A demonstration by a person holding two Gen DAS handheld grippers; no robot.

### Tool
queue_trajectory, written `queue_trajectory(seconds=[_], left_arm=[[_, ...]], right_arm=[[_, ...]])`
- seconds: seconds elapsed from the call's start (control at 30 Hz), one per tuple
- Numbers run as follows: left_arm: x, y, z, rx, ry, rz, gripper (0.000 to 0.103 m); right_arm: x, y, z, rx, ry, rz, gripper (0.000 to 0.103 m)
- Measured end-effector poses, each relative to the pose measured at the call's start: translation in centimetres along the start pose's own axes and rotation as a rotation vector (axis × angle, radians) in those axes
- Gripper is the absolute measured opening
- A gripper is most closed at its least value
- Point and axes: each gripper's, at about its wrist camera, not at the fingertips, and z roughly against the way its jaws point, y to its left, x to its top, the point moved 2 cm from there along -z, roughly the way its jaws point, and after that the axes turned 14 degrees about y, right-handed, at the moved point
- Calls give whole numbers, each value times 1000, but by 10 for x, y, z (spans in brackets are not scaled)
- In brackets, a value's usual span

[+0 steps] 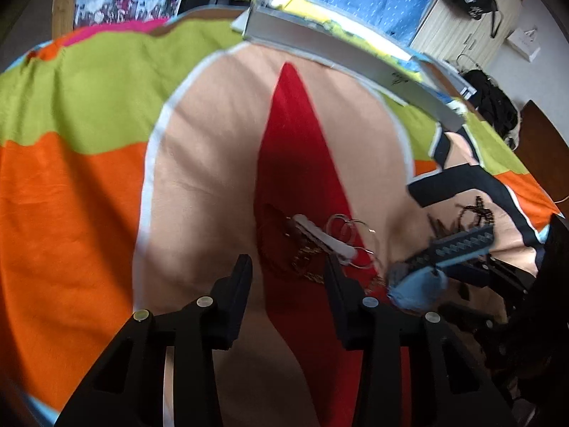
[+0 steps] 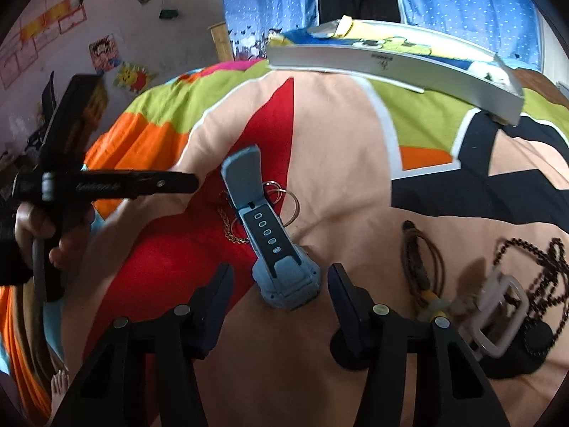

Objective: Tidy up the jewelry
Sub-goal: 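Move the right gripper down onto the blue-strap watch and close it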

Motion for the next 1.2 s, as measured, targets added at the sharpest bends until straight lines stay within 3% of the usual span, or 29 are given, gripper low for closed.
queue_trajectory(seconds=[0.07,0.27,0.5,0.6,0.73,0.97,1.2], left_arm=[[6,9,-9,-18,28,28,34],[15,33,-15,-24,56,113,15],[18,34,-12,60,84,74,3],[17,38,-8,43,89,95,1],[13,40,3,54,54,106,1],[7,32,38,124,-84,37,1],[14,32,66,120,-151,10,1]], right_arm=[[0,-3,-5,1,12,-4,52],[2,-7,-11,-6,39,-4,52],[3,2,-23,-62,69,47,52],[3,3,-26,-89,71,58,46],[0,5,-23,-102,53,66,44],[-4,10,-11,-143,-17,68,42],[-3,6,0,-144,-69,35,41]])
